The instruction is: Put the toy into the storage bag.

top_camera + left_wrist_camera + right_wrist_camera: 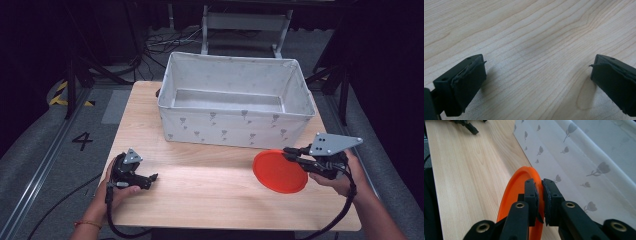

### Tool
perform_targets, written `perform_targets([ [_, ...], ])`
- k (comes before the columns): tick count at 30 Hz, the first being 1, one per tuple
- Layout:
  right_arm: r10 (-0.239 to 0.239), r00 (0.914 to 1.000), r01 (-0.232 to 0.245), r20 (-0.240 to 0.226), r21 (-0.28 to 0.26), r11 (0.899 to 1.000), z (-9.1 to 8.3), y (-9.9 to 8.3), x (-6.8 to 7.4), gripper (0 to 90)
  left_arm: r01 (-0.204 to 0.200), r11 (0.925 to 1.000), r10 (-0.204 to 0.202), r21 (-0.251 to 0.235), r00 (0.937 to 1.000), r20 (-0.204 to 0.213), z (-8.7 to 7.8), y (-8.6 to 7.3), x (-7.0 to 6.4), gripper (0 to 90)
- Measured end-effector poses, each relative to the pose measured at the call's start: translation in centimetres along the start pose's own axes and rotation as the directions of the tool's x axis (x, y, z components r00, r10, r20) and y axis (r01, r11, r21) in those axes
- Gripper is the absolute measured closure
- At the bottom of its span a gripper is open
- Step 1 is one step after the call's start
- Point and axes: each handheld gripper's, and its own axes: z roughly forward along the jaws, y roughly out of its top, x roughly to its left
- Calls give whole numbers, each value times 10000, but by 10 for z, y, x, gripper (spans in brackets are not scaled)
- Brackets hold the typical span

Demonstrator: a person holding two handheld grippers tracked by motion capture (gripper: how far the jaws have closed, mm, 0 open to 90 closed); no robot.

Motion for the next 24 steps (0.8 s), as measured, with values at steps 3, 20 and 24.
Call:
perform_targets([
  [3,7,9999,-6,109,-83,10000,-8,5,-3,825,48,10000,-48,3,10000,2,0,0,0,5],
  [20,175,9987,-165,477,-216,9996,-41,30,-17,825,50,10000,-50,1,10000,0,0,0,0,5],
  [24,151,9975,-127,683,-350,9993,-47,35,-19,826,37,10000,-37,-14,10000,1,0,0,0,4],
])
